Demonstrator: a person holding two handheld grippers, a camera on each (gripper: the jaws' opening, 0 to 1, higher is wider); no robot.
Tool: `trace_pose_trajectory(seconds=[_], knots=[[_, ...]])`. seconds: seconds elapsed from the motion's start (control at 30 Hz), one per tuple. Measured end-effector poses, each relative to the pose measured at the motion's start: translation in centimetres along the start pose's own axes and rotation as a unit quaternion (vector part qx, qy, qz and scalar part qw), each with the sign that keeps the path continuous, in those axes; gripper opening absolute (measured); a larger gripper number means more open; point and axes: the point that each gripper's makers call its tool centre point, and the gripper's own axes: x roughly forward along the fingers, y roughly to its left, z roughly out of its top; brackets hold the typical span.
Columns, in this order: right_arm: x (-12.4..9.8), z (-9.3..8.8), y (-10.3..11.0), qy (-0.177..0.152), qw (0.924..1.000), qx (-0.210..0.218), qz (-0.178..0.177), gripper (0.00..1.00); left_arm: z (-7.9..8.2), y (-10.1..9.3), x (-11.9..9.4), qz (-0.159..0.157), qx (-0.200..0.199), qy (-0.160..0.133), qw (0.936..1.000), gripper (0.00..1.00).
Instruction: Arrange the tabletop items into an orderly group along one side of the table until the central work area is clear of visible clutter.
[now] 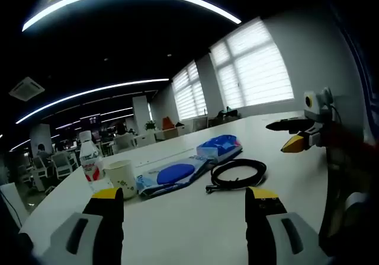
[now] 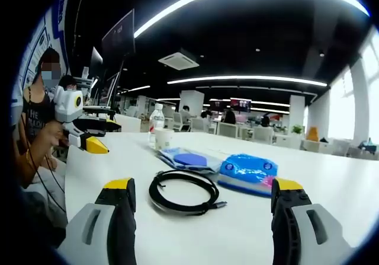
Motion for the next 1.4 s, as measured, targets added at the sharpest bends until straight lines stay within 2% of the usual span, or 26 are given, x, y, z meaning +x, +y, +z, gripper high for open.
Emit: trace_pose_trajectory(seconds=[0.07, 0.17, 0.3, 0.47, 0.57, 0.73, 0.83, 1.1, 1.4], knots=[[-0.1, 0.1, 0.2, -0.002, 1.0, 0.002, 0.003, 0.92, 0.0, -0.1, -0.2, 0.0, -0.007, -0.004, 1.0, 0.84], [-0.2, -0.6, 0.6, 0.015, 0.9999, -0.005, 0.006, 0.92, -0.2, 0.1, -0.6, 0.024, -0.003, -0.004, 0.9997, 0.84], [-0.5, -1.2, 0.6, 0.016, 0.9997, 0.014, 0.007, 0.92, -0.8, -0.2, -1.1, 0.021, -0.01, 0.0, 0.9997, 0.84], [-0.5, -1.6, 0.8, 0.021, 0.9997, 0.014, 0.004, 0.92, -1.4, -0.1, -1.3, 0.027, -0.009, 0.012, 0.9995, 0.84], [-0.5, -1.9, 0.9, 0.024, 0.9996, 0.017, 0.004, 0.92, -1.5, -0.2, -1.5, 0.027, -0.024, 0.003, 0.9993, 0.84], [-0.8, -1.5, 0.6, 0.011, 0.9995, 0.027, -0.007, 0.92, -1.2, 0.0, -2.0, 0.028, -0.025, -0.01, 0.9992, 0.85], [-1.0, -1.3, 0.4, 0.008, 0.9994, 0.03, -0.013, 0.92, -0.7, -0.1, -2.2, 0.022, -0.042, -0.03, 0.9985, 0.85], [-1.6, -1.1, 0.6, -0.002, 0.9991, 0.036, -0.023, 0.92, -0.5, -0.1, -2.3, 0.015, -0.031, -0.027, 0.999, 0.84], [-2.7, 0.3, 0.3, -0.025, 0.9985, 0.033, -0.035, 0.91, 0.0, 1.3, -3.2, 0.035, -0.031, -0.036, 0.9983, 0.84]])
